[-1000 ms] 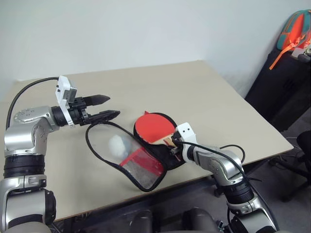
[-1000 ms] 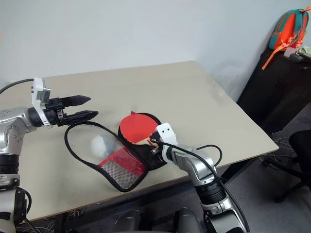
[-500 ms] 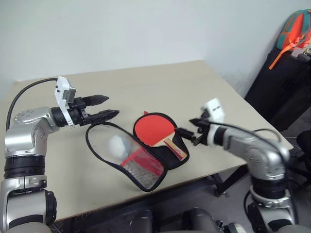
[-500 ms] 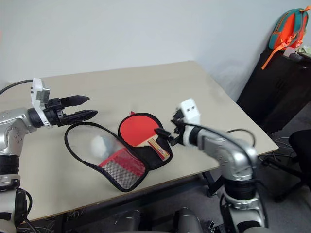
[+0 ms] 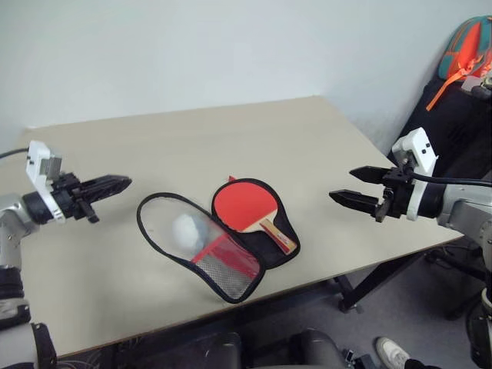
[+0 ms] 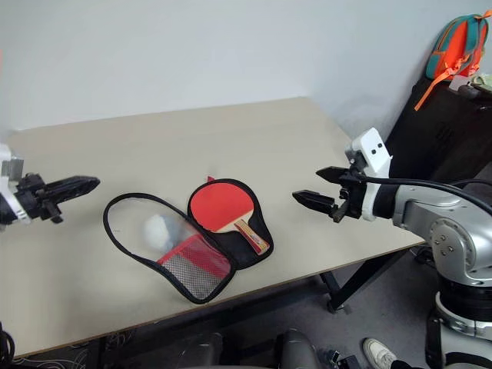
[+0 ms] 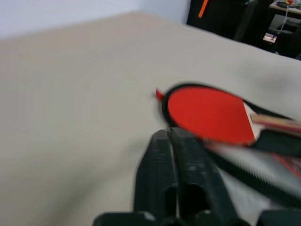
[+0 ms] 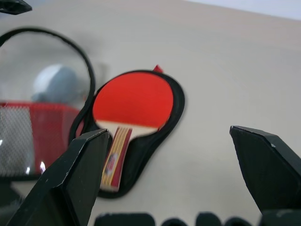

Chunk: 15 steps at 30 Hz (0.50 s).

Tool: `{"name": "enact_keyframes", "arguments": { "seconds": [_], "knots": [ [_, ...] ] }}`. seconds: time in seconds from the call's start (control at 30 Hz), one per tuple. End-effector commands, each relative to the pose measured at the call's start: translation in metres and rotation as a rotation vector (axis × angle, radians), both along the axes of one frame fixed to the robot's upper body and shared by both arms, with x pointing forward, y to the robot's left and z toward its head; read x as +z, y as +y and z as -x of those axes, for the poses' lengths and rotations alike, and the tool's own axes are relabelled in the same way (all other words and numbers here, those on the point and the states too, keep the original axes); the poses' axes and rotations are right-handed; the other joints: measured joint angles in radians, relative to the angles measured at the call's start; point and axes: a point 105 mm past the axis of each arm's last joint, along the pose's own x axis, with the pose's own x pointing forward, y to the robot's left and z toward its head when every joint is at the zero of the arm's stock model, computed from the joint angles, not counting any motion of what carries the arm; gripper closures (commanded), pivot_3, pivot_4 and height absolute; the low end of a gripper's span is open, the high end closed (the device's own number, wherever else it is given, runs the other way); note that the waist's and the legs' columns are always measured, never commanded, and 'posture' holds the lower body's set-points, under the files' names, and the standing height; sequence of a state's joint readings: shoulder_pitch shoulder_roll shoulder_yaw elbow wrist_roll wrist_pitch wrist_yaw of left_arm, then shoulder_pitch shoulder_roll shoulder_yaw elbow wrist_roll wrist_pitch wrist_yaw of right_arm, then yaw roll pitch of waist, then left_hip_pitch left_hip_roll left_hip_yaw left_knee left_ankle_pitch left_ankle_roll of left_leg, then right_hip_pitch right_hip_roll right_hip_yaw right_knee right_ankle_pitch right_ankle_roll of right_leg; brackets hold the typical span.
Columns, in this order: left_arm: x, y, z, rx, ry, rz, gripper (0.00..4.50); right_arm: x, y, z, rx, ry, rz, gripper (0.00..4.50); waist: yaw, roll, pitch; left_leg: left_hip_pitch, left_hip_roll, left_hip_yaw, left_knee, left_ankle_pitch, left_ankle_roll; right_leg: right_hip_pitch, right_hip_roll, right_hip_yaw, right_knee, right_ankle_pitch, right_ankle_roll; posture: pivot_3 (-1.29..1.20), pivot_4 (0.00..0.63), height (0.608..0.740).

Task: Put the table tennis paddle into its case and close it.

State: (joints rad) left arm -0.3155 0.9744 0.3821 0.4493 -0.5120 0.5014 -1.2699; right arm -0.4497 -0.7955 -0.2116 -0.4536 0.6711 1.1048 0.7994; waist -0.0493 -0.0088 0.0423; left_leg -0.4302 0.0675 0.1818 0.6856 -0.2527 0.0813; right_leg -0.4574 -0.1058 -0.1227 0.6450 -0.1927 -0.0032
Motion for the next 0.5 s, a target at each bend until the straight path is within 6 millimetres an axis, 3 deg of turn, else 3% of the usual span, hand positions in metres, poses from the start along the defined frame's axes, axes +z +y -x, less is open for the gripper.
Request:
{"name": "enact_keyframes", "arguments": {
  "seconds": [0.03, 0.17, 0.33, 0.5],
  "knots": [
    [0.009, 0.0, 0.003, 0.014, -0.041, -0.018, 4.49, 0.014, 0.001, 0.003, 0.052, -0.066, 0.008, 0.0, 0.003, -0.001, 0.0, 0.0, 0.0, -0.001, 0.0, 0.0, 0.0, 0.0, 0.0, 0.0, 0.0, 0.0, 0.0, 0.0, 0.0, 0.715],
    [-0.005, -0.014, 0.011, -0.015, 0.007, 0.012, 4.49, 0.016, -0.004, -0.001, 0.041, -0.071, 0.018, 0.0, 0.004, -0.001, 0.0, 0.0, -0.001, -0.001, 0.001, -0.001, 0.001, 0.0, -0.004, -0.001, -0.001, 0.0, -0.001, 0.0, 0.0, 0.715],
    [-0.007, -0.074, 0.027, -0.196, 0.104, 0.12, 4.49, 0.015, -0.005, -0.003, 0.031, -0.071, 0.023, 0.0, 0.004, -0.001, 0.0, 0.0, -0.002, -0.001, 0.001, -0.001, 0.002, 0.0, -0.005, -0.001, -0.001, 0.0, -0.001, 0.0, 0.0, 0.715],
    [0.024, -0.131, 0.028, -0.349, 0.036, 0.241, 4.49, 0.019, -0.005, -0.003, 0.026, -0.083, 0.021, 0.0, 0.004, -0.001, 0.0, 0.0, -0.003, -0.001, 0.001, -0.001, 0.002, 0.002, -0.004, -0.001, 0.0, 0.0, 0.0, 0.0, 0.0, 0.715]
  ]
}}
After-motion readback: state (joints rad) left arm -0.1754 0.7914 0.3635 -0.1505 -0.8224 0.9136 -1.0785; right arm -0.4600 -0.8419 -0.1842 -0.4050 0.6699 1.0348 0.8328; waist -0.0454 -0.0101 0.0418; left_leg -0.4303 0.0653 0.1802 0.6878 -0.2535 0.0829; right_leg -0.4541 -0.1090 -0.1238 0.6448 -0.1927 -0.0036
